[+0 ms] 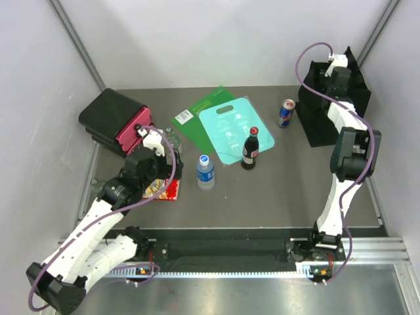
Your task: Place the beverage into the canvas bag
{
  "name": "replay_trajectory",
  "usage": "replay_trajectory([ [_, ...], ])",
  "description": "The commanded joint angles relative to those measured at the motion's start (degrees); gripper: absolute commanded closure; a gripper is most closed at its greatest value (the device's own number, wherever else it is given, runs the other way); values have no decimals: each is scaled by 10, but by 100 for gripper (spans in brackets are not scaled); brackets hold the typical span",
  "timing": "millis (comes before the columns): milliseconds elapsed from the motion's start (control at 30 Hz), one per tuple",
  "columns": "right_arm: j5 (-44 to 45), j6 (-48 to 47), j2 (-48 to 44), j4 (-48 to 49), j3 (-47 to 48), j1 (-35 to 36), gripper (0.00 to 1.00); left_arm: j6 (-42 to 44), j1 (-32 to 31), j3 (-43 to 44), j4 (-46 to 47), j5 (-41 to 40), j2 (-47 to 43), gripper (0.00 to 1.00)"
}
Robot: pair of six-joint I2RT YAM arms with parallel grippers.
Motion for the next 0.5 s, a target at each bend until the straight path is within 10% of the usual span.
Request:
replay_trajectory([
  [0, -8, 20, 9, 104, 2, -4, 84, 8, -1, 1, 21, -13, -2, 4],
  [467, 1, 18, 12, 74, 16, -6, 53, 9, -2, 4, 20, -13, 4, 4],
])
